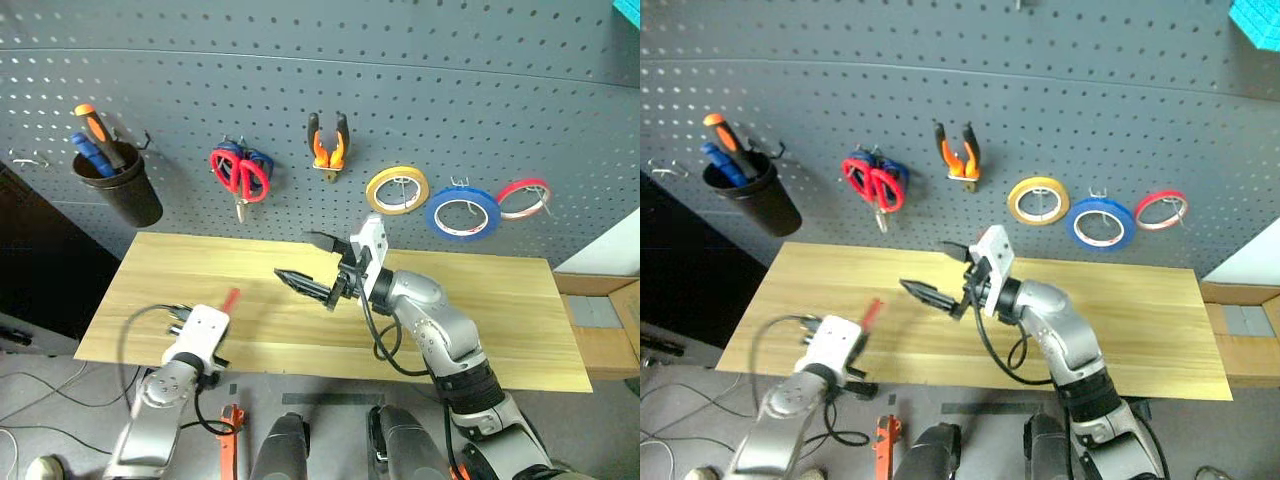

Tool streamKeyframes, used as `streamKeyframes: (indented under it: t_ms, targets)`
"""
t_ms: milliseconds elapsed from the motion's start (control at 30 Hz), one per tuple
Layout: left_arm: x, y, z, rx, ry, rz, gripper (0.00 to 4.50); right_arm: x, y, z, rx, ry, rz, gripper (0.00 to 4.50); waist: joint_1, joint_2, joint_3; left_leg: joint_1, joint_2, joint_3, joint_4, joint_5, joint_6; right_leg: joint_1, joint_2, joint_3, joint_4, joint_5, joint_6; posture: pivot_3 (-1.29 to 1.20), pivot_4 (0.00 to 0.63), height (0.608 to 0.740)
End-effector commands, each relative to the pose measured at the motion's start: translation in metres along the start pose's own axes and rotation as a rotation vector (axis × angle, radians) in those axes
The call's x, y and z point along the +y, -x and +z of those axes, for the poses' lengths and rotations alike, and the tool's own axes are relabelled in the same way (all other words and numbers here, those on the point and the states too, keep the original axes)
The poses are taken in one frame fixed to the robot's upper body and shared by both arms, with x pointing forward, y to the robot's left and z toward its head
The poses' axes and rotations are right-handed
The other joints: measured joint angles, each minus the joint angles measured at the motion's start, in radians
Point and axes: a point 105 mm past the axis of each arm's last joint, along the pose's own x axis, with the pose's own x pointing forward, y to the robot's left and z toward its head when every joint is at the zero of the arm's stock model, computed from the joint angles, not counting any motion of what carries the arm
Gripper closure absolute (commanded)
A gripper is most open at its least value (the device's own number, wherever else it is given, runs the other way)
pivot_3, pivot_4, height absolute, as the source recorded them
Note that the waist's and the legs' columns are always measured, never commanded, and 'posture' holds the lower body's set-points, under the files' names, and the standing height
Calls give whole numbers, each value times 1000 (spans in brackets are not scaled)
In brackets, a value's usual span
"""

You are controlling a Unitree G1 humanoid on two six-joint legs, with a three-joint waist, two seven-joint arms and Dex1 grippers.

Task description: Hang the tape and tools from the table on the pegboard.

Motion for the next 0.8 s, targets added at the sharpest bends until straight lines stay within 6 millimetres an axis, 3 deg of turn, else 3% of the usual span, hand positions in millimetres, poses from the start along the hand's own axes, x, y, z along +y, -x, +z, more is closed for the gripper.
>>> streamKeyframes:
  t_ms: [33,167,233,400,567,667,700,800]
  targets:
    - [67,11,70,-243,-128,286,3685,9,-12,34,-118,25,33,0,10,1,-14,0,-1,1,0,0,-1,0,2,-1,0,1,0,134,91,740]
    - [125,9,132,-441,-221,505,3685,19,-26,47,-167,13,78,0,19,-2,-29,4,-1,1,0,3,-4,4,10,-2,0,3,-2,140,90,740]
    - [150,-6,172,-542,-198,554,3685,23,-31,55,-190,-3,109,0,23,-2,-31,5,-1,0,0,5,-5,7,11,-4,0,3,-2,134,100,740]
    - [187,-37,217,-621,-120,584,3685,26,-41,73,-227,0,139,0,15,-3,-32,15,-1,-1,0,6,-5,17,11,-5,0,3,-2,113,122,740]
    - [194,-74,240,-650,-79,498,3685,28,-53,79,-206,32,162,0,9,-2,-31,17,0,-1,-1,6,-5,17,13,-5,0,3,-3,74,160,740]
    - [194,-85,238,-642,-31,471,3685,25,-56,79,-183,61,148,0,-2,-2,-30,15,0,0,-1,6,-5,15,13,-5,0,3,-3,64,174,740]
    - [194,-90,233,-625,-8,464,3685,24,-56,79,-178,63,142,0,-7,-1,-30,15,0,0,-1,5,-4,14,12,-5,-1,3,-3,62,178,740]
    - [183,-108,195,-514,104,426,3685,25,-58,77,-169,63,129,0,-14,2,-28,15,-1,0,-1,4,-2,14,11,-5,0,3,-3,52,190,740]
